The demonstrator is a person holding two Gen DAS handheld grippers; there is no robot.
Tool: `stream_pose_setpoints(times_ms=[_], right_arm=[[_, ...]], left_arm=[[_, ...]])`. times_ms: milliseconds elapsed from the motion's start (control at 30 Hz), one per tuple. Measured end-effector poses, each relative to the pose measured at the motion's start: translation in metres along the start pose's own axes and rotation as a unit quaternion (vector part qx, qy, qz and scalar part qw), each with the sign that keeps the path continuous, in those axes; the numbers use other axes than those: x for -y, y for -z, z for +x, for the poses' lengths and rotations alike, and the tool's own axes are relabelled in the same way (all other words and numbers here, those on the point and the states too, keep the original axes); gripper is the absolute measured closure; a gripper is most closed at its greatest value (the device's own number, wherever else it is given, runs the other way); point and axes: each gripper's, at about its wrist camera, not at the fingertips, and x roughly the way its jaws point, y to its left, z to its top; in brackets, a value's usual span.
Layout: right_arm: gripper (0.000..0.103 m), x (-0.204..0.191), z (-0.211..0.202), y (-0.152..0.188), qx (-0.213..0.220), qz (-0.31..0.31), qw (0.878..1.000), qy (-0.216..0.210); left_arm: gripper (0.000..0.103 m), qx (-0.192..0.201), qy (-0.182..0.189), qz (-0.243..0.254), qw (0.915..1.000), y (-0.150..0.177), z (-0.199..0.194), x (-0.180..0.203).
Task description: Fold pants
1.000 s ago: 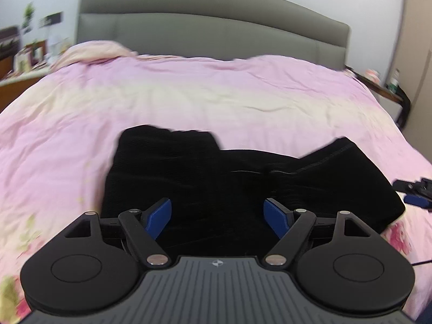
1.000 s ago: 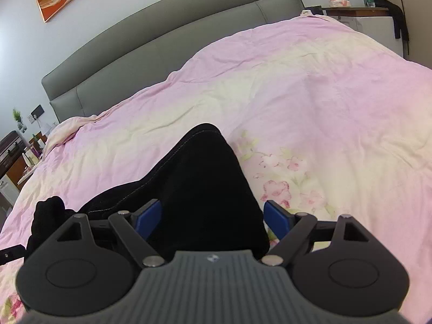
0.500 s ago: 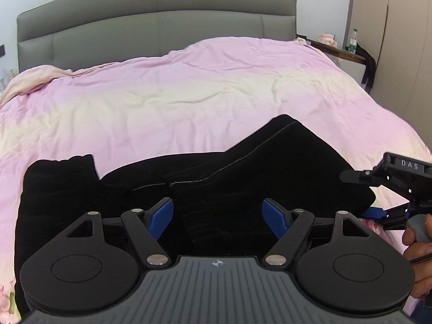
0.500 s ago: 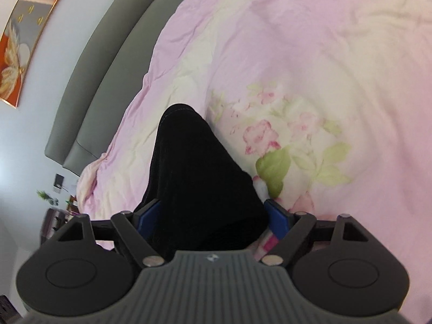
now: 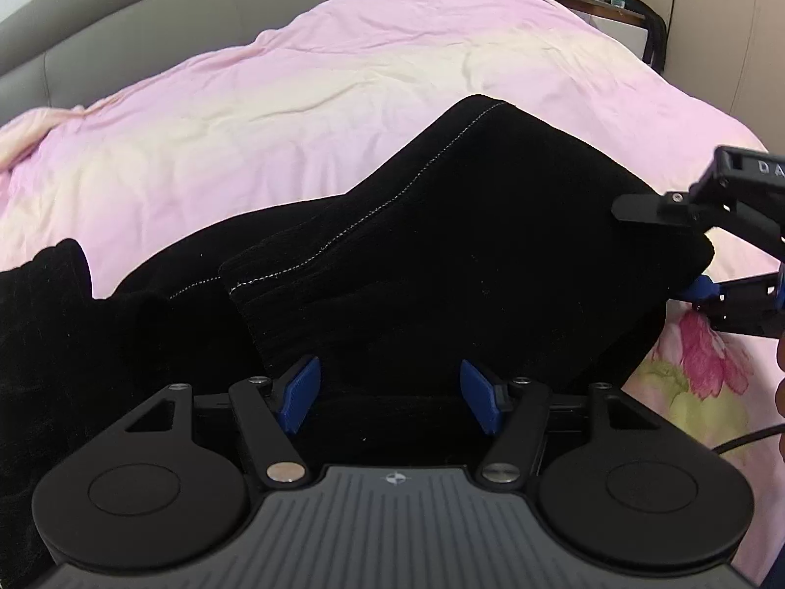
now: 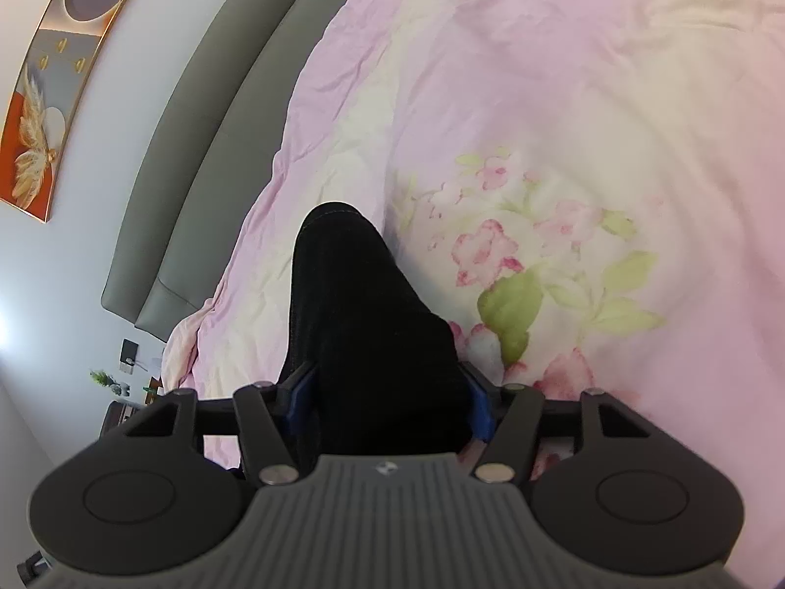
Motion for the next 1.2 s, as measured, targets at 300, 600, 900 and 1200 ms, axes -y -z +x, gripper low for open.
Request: stream_pose_setpoints(times_ms=[300, 600, 900, 1200], right_arm=[[0.041, -0.002, 0.008, 0.002, -0.009, -0.024, 1.0, 0.008], [0.056, -0.006, 0.002, 0.003, 0.009, -0.047, 0.999, 0.007], [0.063, -0.005, 0.002, 0.004, 0.019, -0.062, 0.998, 0.004], [0.077, -0.074, -0.016, 0.027, 0.085, -0.185, 0.979, 0.021]], left_arm=[[0.011, 0.101, -0.008, -0.097, 0.9901, -0.006, -0.074, -0.047], [0.008, 0.061, -0.183, -0.08, 0.9779, 0.04, -0.106, -0.132], [0.013, 0.015, -0.185, -0.168, 0.9681, 0.095, -0.087, -0.163], [0.013, 0.012, -0.129, -0.236, 0.9631, 0.103, -0.085, -0.186]])
